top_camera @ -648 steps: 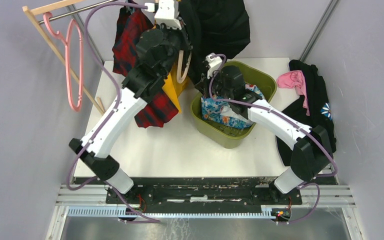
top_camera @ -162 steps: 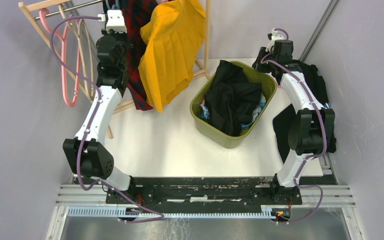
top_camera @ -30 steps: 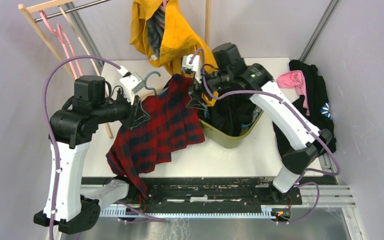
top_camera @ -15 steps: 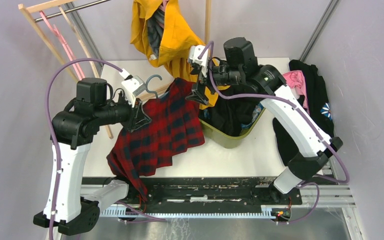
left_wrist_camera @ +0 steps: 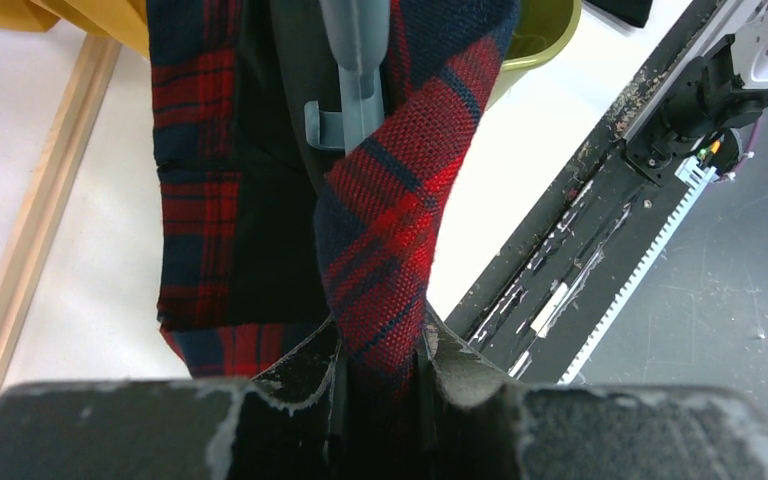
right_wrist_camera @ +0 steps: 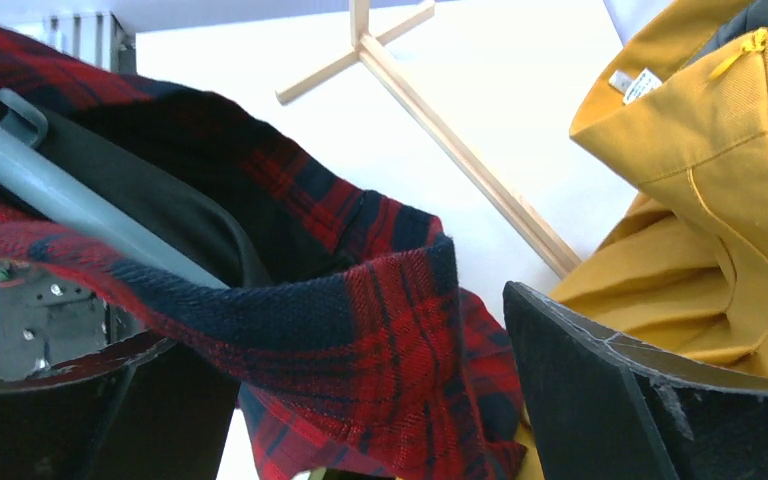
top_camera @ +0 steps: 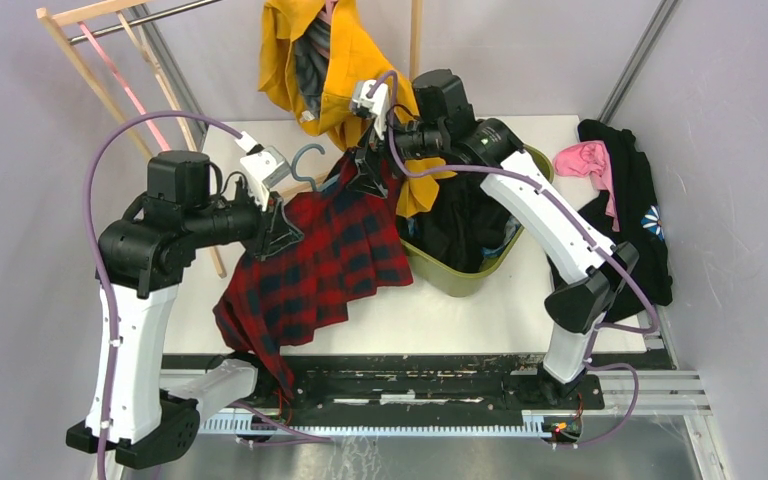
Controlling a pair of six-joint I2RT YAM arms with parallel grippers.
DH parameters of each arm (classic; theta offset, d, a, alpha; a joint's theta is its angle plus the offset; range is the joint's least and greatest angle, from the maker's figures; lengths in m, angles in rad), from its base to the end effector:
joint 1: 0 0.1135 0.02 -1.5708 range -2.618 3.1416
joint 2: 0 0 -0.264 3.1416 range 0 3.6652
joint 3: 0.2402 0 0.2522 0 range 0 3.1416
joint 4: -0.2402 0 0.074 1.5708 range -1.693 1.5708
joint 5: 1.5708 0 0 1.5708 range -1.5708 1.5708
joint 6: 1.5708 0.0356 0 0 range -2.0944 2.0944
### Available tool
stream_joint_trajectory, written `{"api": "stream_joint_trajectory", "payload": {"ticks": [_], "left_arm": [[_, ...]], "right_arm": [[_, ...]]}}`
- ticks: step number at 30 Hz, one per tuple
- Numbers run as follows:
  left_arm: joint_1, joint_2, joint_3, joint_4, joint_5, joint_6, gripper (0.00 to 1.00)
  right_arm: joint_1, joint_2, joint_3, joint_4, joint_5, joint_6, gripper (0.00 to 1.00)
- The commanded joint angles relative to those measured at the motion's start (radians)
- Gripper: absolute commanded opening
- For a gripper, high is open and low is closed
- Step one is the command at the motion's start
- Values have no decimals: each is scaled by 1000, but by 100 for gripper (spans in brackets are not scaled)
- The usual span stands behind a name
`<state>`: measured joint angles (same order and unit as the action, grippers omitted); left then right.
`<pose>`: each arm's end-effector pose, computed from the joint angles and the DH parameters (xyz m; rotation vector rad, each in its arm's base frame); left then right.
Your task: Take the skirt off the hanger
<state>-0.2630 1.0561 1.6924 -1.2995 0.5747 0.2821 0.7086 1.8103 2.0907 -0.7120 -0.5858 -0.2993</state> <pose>0.1237 -0.0533 0.4732 0.8804 1.9943 -0.6276 0.2875 0.2724 0.4520 -1.2962 1.5555 0.8457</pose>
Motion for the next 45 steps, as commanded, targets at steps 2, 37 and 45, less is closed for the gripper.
{"api": "stream_joint_trajectory", "payload": {"ticks": [2,37,45], "left_arm": [[-19,2,73,128,71,17,3],[-55,-128,19,511,-400,-39,15],[-55,-108,15,674,-216,-198,25]], "right_arm": [[11,21,3,197,-108,209,100],[61,-59,-133,-147,488,-179,1],[62,-66,-168,-155,604,-243,1]]}}
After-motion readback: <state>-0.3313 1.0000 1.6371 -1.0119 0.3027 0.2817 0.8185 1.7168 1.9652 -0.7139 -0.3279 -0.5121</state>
